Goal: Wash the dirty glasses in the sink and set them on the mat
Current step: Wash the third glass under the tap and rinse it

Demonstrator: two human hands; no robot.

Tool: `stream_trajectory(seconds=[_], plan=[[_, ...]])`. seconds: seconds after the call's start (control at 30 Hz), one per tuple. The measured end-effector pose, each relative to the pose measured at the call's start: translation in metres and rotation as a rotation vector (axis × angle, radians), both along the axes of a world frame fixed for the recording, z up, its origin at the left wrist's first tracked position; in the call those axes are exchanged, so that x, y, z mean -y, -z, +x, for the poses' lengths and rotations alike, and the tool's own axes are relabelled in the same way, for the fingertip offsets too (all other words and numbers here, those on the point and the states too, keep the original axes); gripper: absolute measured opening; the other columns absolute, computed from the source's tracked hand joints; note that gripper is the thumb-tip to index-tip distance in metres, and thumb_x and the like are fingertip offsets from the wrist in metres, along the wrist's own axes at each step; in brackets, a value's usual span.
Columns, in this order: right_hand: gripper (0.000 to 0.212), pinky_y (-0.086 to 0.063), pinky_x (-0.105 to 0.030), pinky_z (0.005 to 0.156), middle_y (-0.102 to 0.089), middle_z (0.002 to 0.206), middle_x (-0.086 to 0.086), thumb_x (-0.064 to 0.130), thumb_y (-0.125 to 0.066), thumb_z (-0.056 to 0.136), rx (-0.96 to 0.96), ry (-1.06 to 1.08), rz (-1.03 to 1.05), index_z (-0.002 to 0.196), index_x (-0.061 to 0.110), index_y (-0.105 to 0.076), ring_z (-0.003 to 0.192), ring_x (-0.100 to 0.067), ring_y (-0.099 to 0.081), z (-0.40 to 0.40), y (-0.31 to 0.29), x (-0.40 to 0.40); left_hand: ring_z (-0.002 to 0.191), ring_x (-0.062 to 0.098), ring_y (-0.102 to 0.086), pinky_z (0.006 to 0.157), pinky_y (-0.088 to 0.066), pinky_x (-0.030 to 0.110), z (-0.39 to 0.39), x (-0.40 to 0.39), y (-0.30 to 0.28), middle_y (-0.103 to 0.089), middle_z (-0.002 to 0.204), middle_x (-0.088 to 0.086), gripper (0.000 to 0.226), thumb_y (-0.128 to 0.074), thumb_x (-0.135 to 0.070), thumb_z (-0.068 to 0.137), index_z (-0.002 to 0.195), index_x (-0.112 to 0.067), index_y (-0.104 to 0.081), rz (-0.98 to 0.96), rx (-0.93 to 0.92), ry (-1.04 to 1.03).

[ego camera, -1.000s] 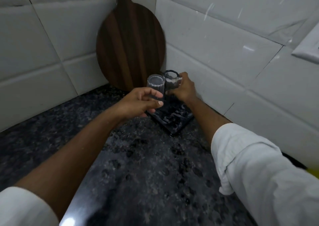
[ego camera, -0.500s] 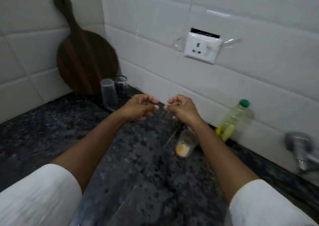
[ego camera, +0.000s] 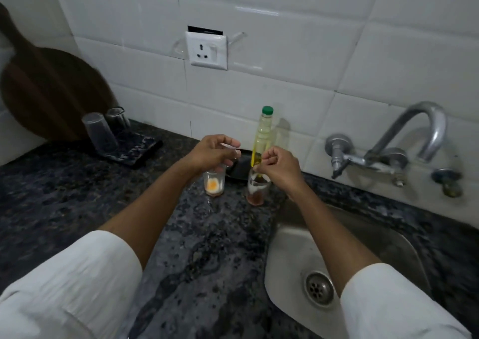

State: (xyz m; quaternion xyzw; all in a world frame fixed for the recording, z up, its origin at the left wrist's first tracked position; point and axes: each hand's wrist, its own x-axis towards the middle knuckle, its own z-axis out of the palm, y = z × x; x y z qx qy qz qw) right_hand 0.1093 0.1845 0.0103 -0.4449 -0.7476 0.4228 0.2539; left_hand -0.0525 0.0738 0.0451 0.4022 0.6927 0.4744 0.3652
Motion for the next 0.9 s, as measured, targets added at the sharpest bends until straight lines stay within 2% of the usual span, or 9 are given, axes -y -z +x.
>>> stream_trajectory(seconds=[0.1,0.2,0.27,0.33,0.43,0.57,0.77,0.83,0.9], plan=[[0.081,-0.049,-0.037,0.089,-0.054,0.124,-0.005,0.029,-0.091,0.057,0.069,0.112,0.017,0.124,0.014,-0.048,0.111,-0.023,-0.054,0.004,0.036,-0.003,0.075,0.015,-0.065,0.066,-0.047,0.03,-0.003,-0.008,0.011,-0.074,0.102,0.01,0.024,-0.069,-0.017,0.091,0.114,-0.012,-0.065,-0.006,-0.008,0.025],[0.114,-0.043,-0.033,0.099,-0.042,0.142,-0.006,0.029,-0.095,0.05,0.08,0.169,-0.053,0.144,0.012,-0.031,0.127,-0.024,-0.045,-0.006,0.072,-0.001,0.074,0.012,-0.067,0.064,-0.048,0.029,-0.012,-0.015,0.022,-0.074,0.105,0.009,0.027,-0.07,-0.019,0.091,0.116,-0.014,-0.065,-0.014,-0.006,0.037],[0.105,-0.047,-0.031,0.095,-0.052,0.133,-0.002,0.027,-0.095,0.049,0.005,0.247,-0.117,0.138,0.016,-0.041,0.121,-0.021,-0.052,-0.015,0.095,0.002,0.077,0.014,-0.067,0.068,-0.049,0.03,-0.019,-0.02,0.027,-0.074,0.105,0.01,0.025,-0.07,-0.02,0.09,0.114,-0.017,-0.066,-0.016,-0.001,0.035],[0.08,-0.055,-0.036,0.086,-0.063,0.112,0.004,0.03,-0.095,0.046,-0.066,0.326,-0.11,0.115,0.025,-0.054,0.104,-0.018,-0.061,-0.024,0.115,0.006,0.077,0.015,-0.065,0.068,-0.05,0.029,-0.024,-0.027,0.03,-0.073,0.104,0.011,0.023,-0.07,-0.019,0.09,0.113,-0.016,-0.066,-0.005,0.003,0.032],[0.055,-0.058,-0.039,0.077,-0.065,0.091,0.008,0.036,-0.088,0.046,-0.15,0.399,-0.046,0.089,0.036,-0.055,0.087,-0.014,-0.064,-0.031,0.129,0.006,0.076,0.016,-0.063,0.062,-0.05,0.023,-0.025,-0.038,0.031,-0.072,0.101,0.013,0.024,-0.069,-0.016,0.091,0.114,-0.011,-0.065,0.01,0.01,0.079],[0.048,-0.053,-0.028,0.071,-0.066,0.089,0.006,0.02,-0.089,0.054,-0.18,0.402,0.054,0.091,0.027,-0.059,0.083,-0.015,-0.064,-0.018,0.123,0.009,0.074,0.01,-0.064,0.064,-0.047,0.026,-0.013,-0.056,0.033,-0.072,0.089,-0.001,0.018,-0.07,-0.021,0.09,0.108,-0.019,-0.066,-0.005,-0.003,0.166],[0.052,-0.051,-0.014,0.065,-0.067,0.084,0.015,0.013,-0.092,0.05,-0.2,0.506,0.068,0.087,0.032,-0.06,0.073,0.002,-0.063,0.068,0.097,0.014,0.064,0.01,-0.06,0.058,-0.045,0.023,0.055,-0.102,0.047,-0.071,0.08,-0.002,0.002,-0.066,-0.019,0.091,0.091,-0.02,-0.067,0.015,0.101,0.134],[0.051,-0.05,-0.013,0.064,-0.068,0.083,0.013,0.013,-0.092,0.05,-0.185,0.573,0.07,0.088,0.029,-0.062,0.073,0.0,-0.064,0.104,0.086,0.011,0.06,0.009,-0.059,0.055,-0.046,0.023,0.094,-0.12,0.049,-0.071,0.079,0.0,0.008,-0.065,-0.024,0.093,0.088,-0.018,-0.066,0.035,0.147,0.081],[0.048,-0.05,-0.016,0.061,-0.069,0.082,0.007,0.014,-0.091,0.05,-0.174,0.628,0.074,0.088,0.023,-0.063,0.071,-0.006,-0.064,0.138,0.077,0.008,0.068,0.014,-0.064,0.063,-0.053,0.029,0.13,-0.136,0.054,-0.073,0.085,0.003,0.018,-0.065,-0.035,0.092,0.087,-0.018,-0.067,0.05,0.095,0.078]])
